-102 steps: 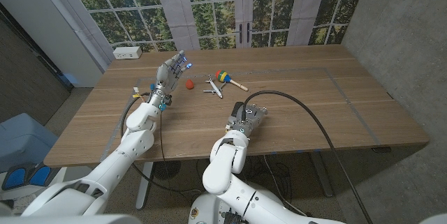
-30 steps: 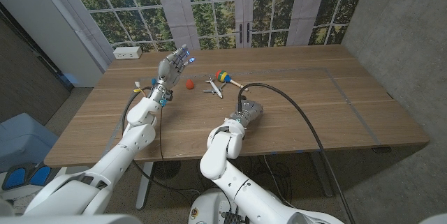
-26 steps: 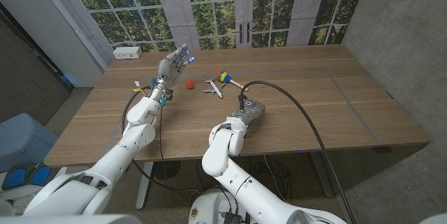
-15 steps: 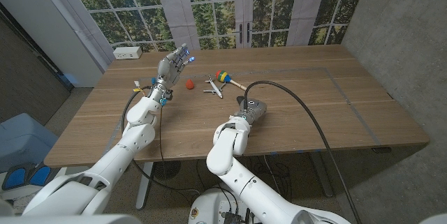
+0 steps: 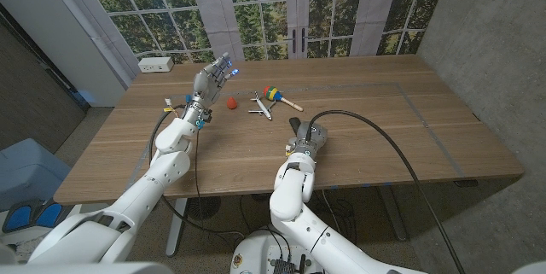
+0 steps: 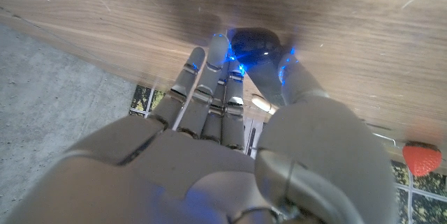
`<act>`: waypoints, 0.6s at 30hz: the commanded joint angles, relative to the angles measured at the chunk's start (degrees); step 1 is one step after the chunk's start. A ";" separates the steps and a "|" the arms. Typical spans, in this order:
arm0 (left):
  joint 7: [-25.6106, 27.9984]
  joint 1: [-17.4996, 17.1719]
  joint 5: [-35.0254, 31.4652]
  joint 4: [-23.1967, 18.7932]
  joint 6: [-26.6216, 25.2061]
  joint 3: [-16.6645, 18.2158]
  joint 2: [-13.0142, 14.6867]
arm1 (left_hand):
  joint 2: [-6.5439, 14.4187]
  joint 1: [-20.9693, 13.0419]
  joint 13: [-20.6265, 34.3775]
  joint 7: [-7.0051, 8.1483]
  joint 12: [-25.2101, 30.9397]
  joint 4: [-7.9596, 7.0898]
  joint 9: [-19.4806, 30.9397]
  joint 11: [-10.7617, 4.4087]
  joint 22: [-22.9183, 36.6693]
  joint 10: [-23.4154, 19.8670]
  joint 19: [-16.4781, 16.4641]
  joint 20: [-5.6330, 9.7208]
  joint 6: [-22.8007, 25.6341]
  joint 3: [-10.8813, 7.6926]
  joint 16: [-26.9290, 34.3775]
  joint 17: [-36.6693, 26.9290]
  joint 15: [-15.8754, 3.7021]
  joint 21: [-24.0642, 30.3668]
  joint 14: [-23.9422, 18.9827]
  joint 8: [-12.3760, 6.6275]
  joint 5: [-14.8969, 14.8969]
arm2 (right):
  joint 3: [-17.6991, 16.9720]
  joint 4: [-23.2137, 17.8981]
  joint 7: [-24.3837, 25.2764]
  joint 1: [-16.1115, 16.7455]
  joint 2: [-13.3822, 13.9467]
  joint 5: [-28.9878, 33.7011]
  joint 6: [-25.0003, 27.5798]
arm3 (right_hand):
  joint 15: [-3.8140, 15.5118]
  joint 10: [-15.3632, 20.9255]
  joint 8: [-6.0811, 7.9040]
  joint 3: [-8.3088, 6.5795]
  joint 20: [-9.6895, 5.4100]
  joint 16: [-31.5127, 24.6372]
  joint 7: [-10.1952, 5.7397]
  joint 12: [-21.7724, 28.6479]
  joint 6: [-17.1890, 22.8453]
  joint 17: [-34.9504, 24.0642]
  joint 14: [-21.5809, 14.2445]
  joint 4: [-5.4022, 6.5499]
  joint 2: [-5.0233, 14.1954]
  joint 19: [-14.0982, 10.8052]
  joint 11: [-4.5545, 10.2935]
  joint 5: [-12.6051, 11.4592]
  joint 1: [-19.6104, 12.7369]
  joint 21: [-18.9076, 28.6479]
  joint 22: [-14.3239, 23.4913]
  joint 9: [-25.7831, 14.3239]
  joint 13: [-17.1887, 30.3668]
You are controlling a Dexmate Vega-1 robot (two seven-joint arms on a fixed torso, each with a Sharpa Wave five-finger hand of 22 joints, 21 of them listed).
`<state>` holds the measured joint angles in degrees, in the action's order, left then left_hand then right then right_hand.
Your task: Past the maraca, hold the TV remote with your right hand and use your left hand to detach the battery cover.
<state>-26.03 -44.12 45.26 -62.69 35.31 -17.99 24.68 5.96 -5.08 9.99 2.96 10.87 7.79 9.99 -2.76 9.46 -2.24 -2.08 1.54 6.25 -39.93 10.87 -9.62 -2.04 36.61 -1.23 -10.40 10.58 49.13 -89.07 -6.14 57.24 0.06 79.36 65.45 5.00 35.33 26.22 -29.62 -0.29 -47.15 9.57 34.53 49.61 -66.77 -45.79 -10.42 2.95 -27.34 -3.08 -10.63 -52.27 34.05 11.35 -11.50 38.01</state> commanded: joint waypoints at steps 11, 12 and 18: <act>5.06 -0.34 -3.74 -3.98 -3.03 -1.16 2.46 | 0.43 -2.01 0.22 0.68 0.07 2.08 0.03 -0.53 0.12 0.21 -0.43 -0.39 -0.87 -0.29 -0.37 -0.06 -0.53 -1.07 -0.26 0.22 -0.33 | 2.83 -5.00 55.20 -1.38 9.84 -24.95 -9.76 | 7.80 12.38 0.63 0.24 -0.47 -1.09 -11.33 -0.51 12.61 -2.18 0.04 0.48 4.41 -0.85 12.38 -0.52 -5.53 1.16 0.58 -2.11 -0.05; 5.43 -0.40 -3.88 -4.39 -3.45 -1.22 2.67 | 0.21 -2.48 0.22 0.69 0.06 2.44 0.03 -0.57 0.10 0.29 -0.45 -0.61 -1.02 -0.41 -0.36 -0.06 -0.22 -1.29 -0.31 0.17 -0.40 | 2.89 -5.07 56.08 -1.47 10.10 -25.44 -10.11 | 7.78 12.35 0.64 0.29 -0.44 -1.15 -11.32 -0.55 12.63 -2.25 0.03 0.50 4.35 -0.87 12.42 -0.52 -5.51 1.21 0.60 -2.10 -0.03; 5.74 0.11 -4.15 -4.88 -4.43 -1.65 3.00 | -0.46 -3.68 0.23 0.83 0.03 3.09 0.03 -0.37 0.09 0.54 -0.44 -1.08 -1.59 -0.65 -0.21 -0.08 0.20 -1.89 -0.84 0.08 -0.48 | 3.07 -5.90 61.32 -1.72 12.39 -27.86 -13.86 | 7.87 12.74 0.69 0.40 -1.45 -1.55 -11.51 -0.79 12.79 -2.80 -0.03 0.58 4.27 -1.54 12.90 -0.63 -5.69 1.82 0.74 -1.97 -0.14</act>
<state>-22.43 -44.17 42.59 -65.68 32.92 -18.93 26.51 5.66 -7.80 9.99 3.69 10.87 10.32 9.86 -2.97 9.46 -2.02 -2.38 0.81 5.09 -40.40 10.59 -9.60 -1.73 35.14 -1.54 -10.40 10.13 51.55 -93.49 32.08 56.24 8.52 57.34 57.01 4.94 35.74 26.52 -29.06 -1.37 -48.35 9.37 33.88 50.70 -69.25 -45.85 -10.03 2.58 -28.38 -2.65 -10.85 -52.65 35.45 11.88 -13.41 37.90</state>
